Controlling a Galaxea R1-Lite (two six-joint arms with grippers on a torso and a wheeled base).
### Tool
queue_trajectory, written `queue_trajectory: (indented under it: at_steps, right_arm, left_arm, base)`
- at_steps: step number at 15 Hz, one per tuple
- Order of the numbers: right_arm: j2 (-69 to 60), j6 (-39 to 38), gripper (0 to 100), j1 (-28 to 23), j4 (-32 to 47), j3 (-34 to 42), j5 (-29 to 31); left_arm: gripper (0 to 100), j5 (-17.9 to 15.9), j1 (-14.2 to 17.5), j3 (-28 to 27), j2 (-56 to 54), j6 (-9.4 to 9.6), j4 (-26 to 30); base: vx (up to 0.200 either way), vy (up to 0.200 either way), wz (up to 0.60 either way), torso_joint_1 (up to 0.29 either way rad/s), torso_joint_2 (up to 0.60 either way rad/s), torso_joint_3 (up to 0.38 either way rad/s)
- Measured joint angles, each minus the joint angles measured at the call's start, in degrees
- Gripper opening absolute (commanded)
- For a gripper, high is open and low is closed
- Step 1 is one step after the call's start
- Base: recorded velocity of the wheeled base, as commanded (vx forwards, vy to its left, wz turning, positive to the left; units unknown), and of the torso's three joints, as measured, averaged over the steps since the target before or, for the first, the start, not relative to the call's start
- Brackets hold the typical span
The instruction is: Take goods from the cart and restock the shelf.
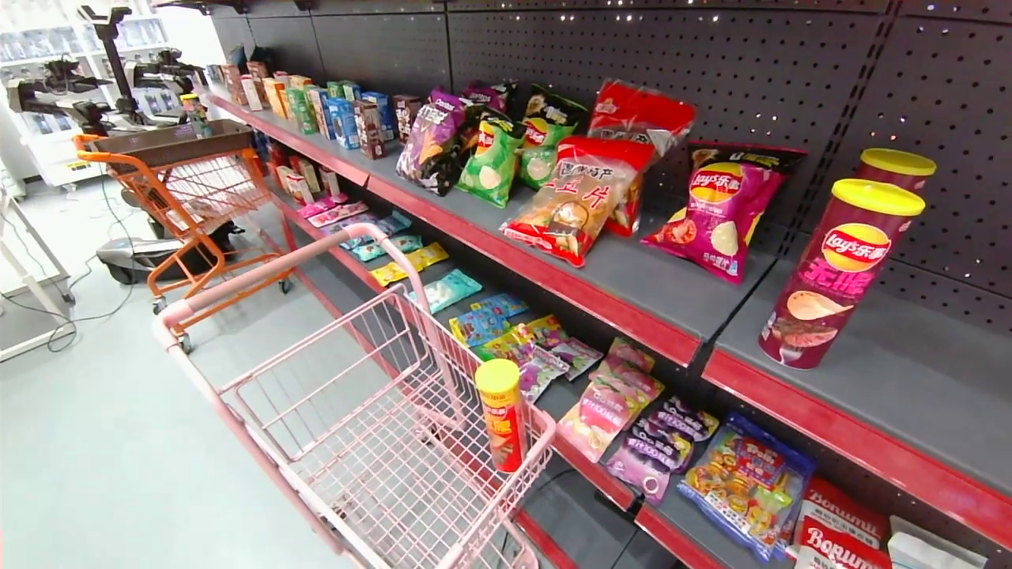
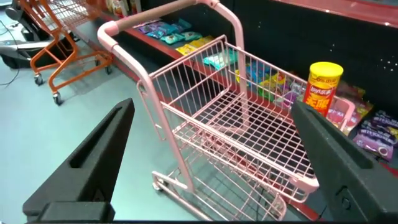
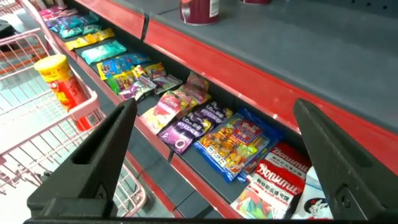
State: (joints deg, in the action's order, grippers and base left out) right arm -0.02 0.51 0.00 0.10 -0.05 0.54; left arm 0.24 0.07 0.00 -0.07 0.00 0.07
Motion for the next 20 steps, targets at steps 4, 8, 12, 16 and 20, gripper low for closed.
queue_trajectory:
  at_steps: [4, 8, 12, 16, 20]
  right_arm:
    - [0.00, 0.00, 100, 0.00, -0.02, -0.05, 0.00]
    - [0.00, 0.00, 100, 0.00, -0.02, 0.00, 0.00]
    - [0.00, 0.00, 100, 0.00, 0.00, 0.02, -0.02]
    - [0.00, -0.07, 100, 0.00, 0.00, 0.00, 0.00]
    - [0.00, -0.16, 100, 0.00, -0.02, 0.02, 0.00]
  left_arm:
    - [100, 0.00, 0.00, 0.00, 0.00, 0.00, -0.02]
    - [100, 0.00, 0.00, 0.00, 0.00, 0.00, 0.00]
    - [100, -0.02, 0.00, 0.00, 0.00, 0.00, 0.02]
    - [100, 0.00, 0.00, 0.00, 0.00, 0.00, 0.00]
    - [100, -0.04, 0.00, 0.00, 0.00, 0.00, 0.00]
  base:
    - [0.000, 0.000, 0.00, -0.143, 0.38, 0.228]
    - [0.000, 0.000, 0.00, -0.178, 0.47, 0.297]
    - [0.000, 0.000, 0.00, -0.199, 0.54, 0.348]
    - [0.000, 0.000, 0.00, -0.165, 0.53, 0.359]
    - [0.000, 0.000, 0.00, -0.126, 0.48, 0.348]
